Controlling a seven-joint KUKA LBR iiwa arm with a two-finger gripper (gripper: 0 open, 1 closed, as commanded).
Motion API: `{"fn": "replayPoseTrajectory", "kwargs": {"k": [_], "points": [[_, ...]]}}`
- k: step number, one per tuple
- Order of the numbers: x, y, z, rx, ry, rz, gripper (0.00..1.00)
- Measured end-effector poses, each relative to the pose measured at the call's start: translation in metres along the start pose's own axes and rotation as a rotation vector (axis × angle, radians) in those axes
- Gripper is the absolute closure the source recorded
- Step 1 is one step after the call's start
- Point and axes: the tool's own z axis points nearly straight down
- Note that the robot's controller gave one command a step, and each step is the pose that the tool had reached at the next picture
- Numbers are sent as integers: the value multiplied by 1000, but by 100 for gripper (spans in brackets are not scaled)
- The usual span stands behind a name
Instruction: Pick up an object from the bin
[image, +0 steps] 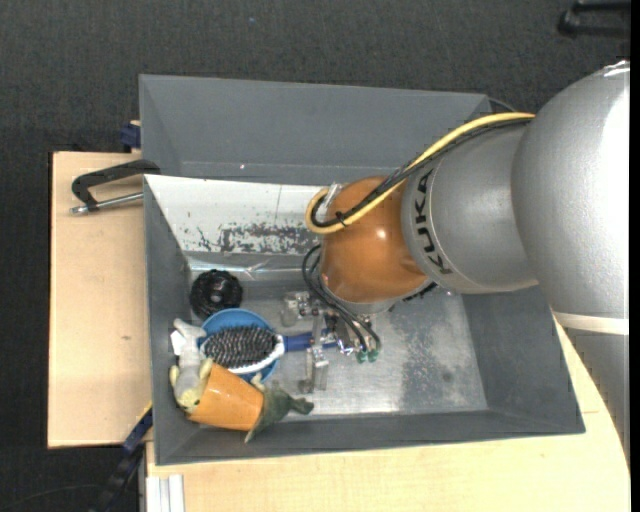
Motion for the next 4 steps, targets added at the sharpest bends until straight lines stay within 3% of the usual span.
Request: {"fn": "replayPoseTrajectory", "kwargs": {"k": [3, 4], "points": [[-3, 3, -3, -1, -5, 2, 0], [-3, 3, -3, -1, -4, 2, 100]]}}
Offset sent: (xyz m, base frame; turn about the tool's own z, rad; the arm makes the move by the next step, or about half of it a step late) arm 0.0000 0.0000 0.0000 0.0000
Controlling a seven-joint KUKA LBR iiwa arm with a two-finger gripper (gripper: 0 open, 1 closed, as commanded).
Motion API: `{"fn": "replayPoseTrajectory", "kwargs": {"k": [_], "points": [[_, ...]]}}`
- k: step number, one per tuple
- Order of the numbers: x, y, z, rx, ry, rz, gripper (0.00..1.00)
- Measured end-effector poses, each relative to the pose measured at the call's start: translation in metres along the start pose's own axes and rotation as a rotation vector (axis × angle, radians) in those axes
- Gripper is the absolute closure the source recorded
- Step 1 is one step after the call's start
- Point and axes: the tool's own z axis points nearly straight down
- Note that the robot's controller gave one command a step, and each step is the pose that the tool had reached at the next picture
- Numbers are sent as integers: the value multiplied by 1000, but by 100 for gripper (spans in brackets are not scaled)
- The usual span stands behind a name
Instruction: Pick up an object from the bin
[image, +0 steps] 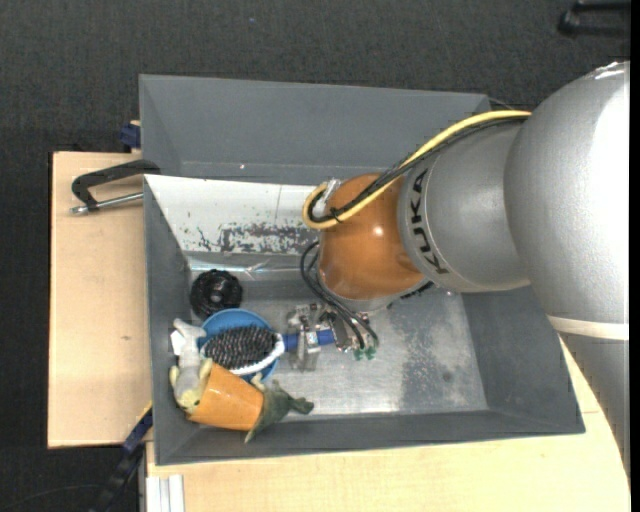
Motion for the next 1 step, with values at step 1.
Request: {"fn": "replayPoseTrajectory", "kwargs": {"k": [1], "points": [[-3, 1, -57, 0, -7, 0, 100]]}}
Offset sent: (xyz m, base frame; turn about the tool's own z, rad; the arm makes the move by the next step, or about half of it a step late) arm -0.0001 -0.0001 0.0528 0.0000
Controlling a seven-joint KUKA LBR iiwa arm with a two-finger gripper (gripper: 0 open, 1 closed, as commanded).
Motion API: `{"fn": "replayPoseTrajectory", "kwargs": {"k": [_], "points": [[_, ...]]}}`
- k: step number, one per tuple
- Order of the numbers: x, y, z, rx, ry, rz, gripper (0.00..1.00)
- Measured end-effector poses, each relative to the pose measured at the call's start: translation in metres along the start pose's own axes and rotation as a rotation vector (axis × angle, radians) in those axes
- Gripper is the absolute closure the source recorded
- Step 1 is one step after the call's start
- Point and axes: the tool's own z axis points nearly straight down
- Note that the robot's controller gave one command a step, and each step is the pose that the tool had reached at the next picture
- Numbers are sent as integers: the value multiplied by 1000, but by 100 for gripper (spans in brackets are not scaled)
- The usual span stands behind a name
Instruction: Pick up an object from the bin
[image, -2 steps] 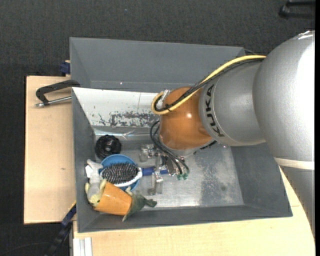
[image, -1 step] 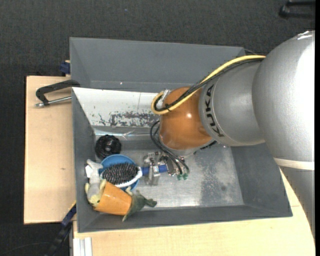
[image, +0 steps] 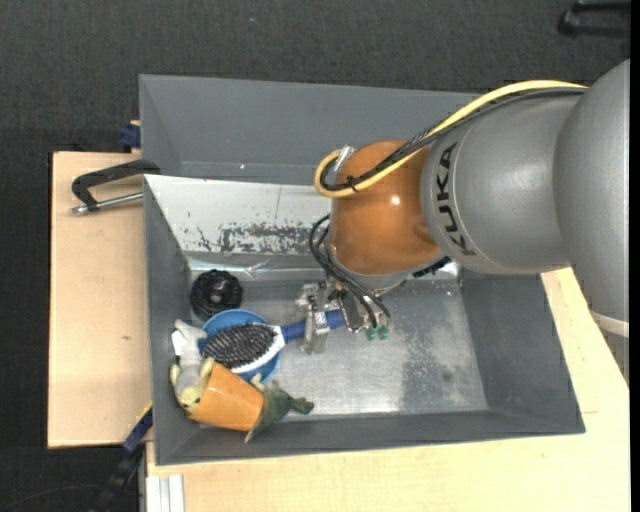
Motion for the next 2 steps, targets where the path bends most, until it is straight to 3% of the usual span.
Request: {"fn": "replayPoseTrajectory", "kwargs": {"k": [1, 2], "points": [[-1, 1, -1, 0, 5, 1, 100], [-4, 2, -63, 0, 0, 1, 100]]}}
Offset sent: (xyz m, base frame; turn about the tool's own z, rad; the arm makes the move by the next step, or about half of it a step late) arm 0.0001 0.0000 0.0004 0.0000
